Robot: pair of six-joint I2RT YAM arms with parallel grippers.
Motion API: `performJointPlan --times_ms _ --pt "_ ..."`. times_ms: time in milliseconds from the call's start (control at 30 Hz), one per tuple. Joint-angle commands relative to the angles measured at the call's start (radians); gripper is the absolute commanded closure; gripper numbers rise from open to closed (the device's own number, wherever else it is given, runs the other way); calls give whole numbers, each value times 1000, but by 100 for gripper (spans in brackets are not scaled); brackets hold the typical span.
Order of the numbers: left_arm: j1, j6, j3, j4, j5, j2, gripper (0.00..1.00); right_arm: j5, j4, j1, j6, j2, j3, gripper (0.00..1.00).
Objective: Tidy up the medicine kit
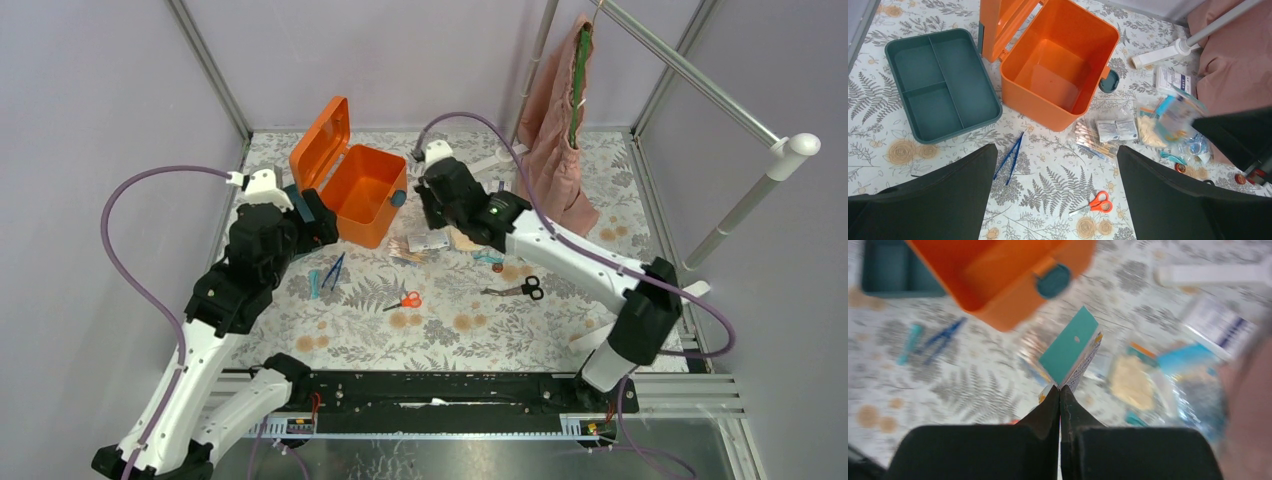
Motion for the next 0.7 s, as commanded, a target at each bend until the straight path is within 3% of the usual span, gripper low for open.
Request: performJointPlan --times_ms 0,167,400,600,667 --pt "-3 -34 -12 -39 -25 -33 1 -257 110 7 79 126 160 100" --pt "-3 -72 -39 -58 12 -42 1 -357 163 7 124 287 360 100" --pt "-3 -105 -56 -59 33 -55 1 -305 170 6 138 530 590 99" --pt "-3 -101 -53 -72 31 -54 1 -302 99 1 100 665 782 77" --pt "-3 -100 -53 -77 23 -54 1 -306 105 -2 97 651 777 75"
